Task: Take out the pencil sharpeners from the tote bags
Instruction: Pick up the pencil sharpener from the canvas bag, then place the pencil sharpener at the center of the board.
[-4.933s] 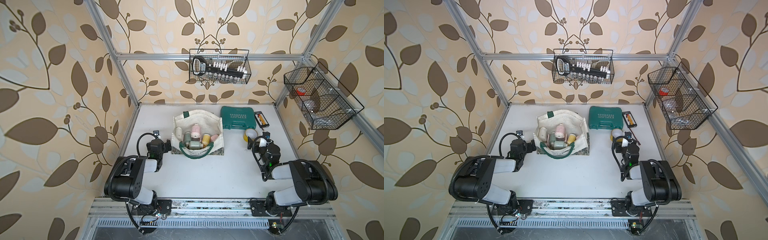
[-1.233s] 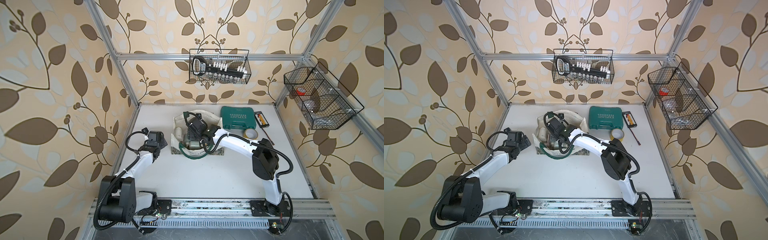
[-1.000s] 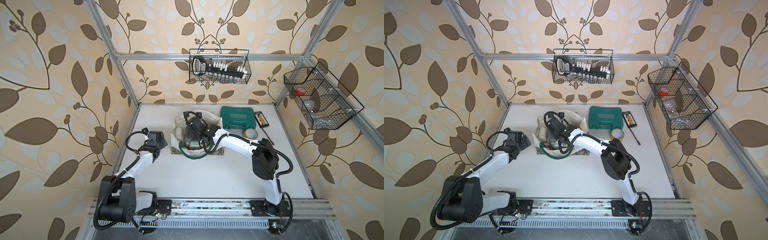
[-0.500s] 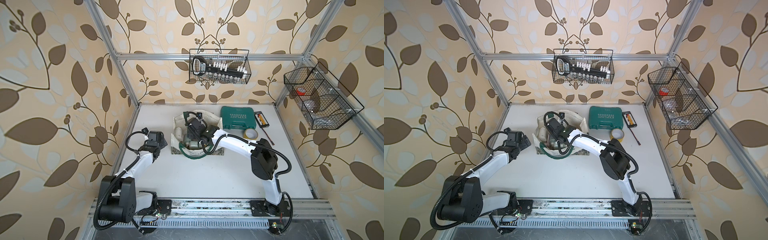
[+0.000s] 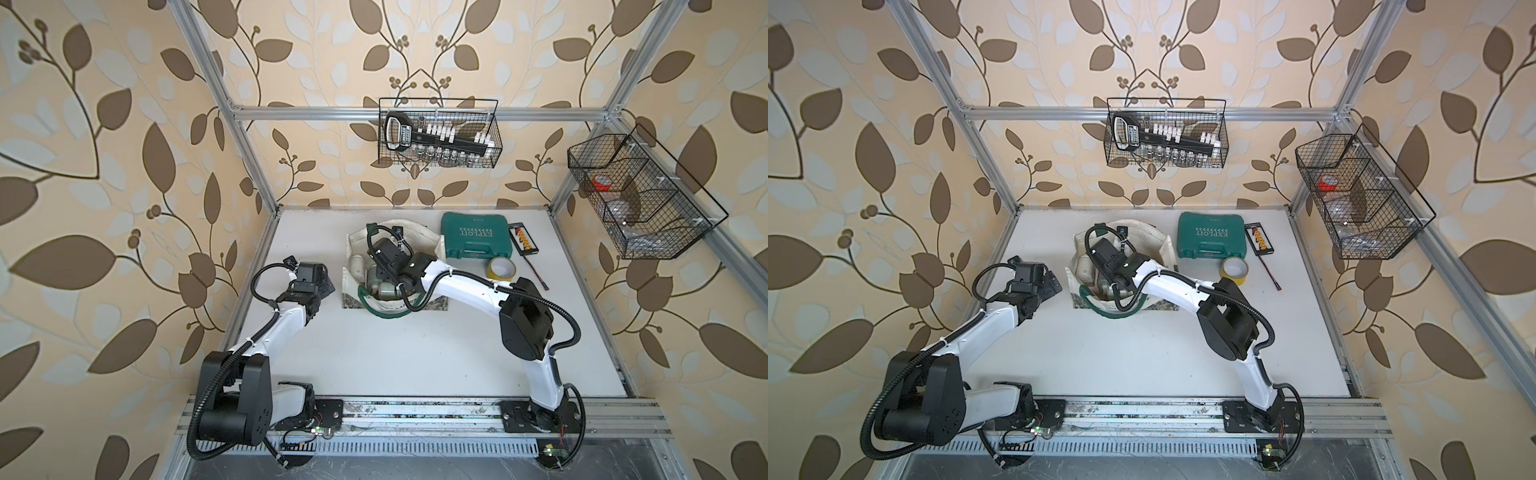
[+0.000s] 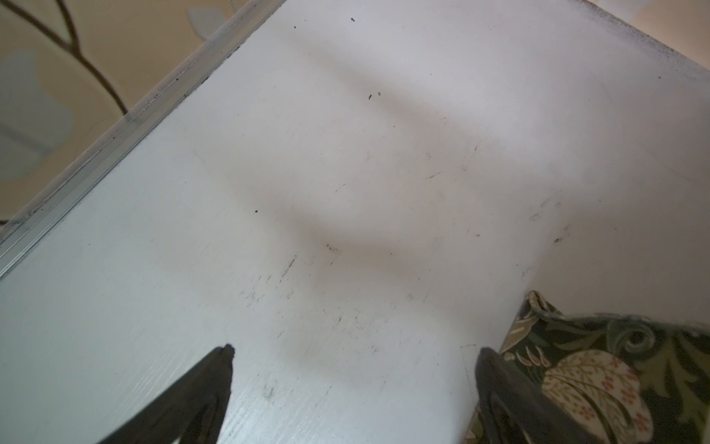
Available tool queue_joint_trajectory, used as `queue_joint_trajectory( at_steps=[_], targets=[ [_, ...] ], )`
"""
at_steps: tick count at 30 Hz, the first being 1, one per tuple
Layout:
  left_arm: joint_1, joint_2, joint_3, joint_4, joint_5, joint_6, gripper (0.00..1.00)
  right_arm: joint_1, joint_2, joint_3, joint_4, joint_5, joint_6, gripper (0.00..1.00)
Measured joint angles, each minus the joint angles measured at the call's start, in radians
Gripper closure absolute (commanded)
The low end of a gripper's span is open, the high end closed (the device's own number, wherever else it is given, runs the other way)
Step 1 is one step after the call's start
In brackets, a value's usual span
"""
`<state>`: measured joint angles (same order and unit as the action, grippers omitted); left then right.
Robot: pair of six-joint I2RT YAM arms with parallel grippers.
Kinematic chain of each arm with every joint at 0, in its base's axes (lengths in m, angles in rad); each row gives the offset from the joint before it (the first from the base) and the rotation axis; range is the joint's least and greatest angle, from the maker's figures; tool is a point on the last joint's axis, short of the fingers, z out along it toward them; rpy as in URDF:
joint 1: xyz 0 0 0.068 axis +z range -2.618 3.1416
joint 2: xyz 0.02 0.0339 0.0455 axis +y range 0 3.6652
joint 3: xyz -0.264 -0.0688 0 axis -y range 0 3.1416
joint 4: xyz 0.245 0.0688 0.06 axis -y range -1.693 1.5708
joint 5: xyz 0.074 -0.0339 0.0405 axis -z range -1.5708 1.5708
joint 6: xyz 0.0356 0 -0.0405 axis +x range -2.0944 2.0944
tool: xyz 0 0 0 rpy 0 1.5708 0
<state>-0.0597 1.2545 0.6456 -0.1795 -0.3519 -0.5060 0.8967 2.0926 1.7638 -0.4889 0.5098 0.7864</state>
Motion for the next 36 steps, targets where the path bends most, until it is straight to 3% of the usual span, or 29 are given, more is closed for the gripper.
queue_joint_trajectory(
  at_steps=[11, 17, 25, 36],
  targets=[
    [0.000, -0.001, 0.000, -0.013, -0.013, -0.012, 0.01, 0.005, -0.059, -0.048, 0.042, -0.040, -0.035, 0.58],
    [0.000, -0.031, 0.000, -0.019, -0.026, -0.027, 0.01, -0.033, -0.201, -0.149, 0.138, -0.198, -0.056, 0.59],
    [0.000, -0.022, 0.002, -0.039, -0.049, -0.047, 0.01, -0.167, -0.365, -0.275, 0.261, -0.418, -0.047, 0.58],
    [0.000, -0.013, 0.004, -0.047, -0.051, -0.052, 0.01, -0.201, -0.446, -0.311, 0.302, -0.544, -0.039, 0.59]
  ],
)
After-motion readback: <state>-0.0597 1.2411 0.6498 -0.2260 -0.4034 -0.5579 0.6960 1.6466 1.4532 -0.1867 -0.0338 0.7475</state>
